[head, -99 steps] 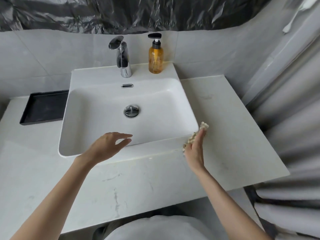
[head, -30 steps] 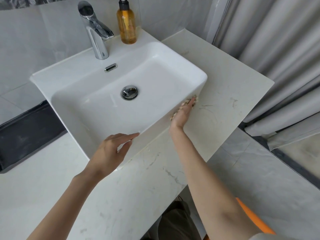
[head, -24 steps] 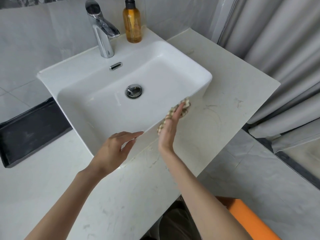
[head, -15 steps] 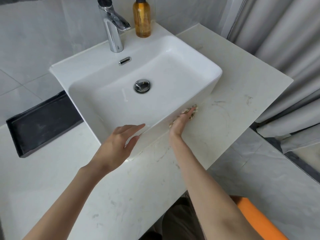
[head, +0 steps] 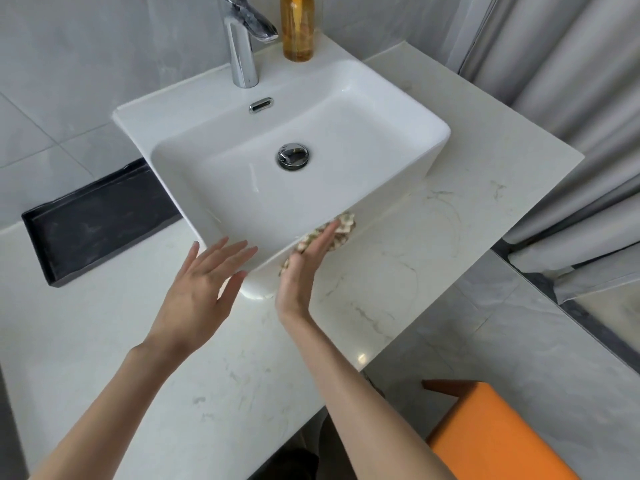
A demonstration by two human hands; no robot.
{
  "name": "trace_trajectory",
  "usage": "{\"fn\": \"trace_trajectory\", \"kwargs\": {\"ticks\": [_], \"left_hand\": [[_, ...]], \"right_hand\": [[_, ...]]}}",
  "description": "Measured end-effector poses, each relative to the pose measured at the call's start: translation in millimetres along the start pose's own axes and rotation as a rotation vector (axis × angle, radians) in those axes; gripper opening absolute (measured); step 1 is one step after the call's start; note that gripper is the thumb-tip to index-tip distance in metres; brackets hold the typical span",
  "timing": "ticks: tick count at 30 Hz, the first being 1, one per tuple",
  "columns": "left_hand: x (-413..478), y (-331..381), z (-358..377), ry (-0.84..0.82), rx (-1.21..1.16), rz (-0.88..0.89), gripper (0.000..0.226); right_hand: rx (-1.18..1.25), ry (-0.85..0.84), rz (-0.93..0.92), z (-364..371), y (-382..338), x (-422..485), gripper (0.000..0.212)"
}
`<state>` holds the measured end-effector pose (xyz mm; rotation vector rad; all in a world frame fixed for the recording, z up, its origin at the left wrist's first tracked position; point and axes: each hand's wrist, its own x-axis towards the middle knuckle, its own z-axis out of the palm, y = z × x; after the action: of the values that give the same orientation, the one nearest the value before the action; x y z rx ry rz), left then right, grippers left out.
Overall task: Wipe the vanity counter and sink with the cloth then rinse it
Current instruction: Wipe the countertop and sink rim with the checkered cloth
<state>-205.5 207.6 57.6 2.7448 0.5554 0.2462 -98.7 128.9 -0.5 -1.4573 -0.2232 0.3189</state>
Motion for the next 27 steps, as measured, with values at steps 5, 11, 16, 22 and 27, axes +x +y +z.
{"fn": "trace_trajectory", "kwargs": {"ticks": [5,11,16,22,27], "left_hand": [[-10,-8,0,-0.056,-0.015,0.053,0.044],[-22,-19,-2,-0.067,0.006,0.062,0.056],[-28,-26,0,-0.086,0.011,0.036,0.091],[-30,-29,1,-0.125,0.007,0.032,0.103],[-31,-30,1,-0.133,0.004,0.054,0.105]], "right_hand": [[0.05,0.099,0.159,-1,18,8,0.075],[0.179,0.157,0.281,4,-4,14,0.062],[0.096,-0.008,0.138,22,-17,-30,0.072],[0.022,-0.1,0.23,32,15,-62,0.072],[0.016,-0.075,0.296,33,21,-62,0.07]]}}
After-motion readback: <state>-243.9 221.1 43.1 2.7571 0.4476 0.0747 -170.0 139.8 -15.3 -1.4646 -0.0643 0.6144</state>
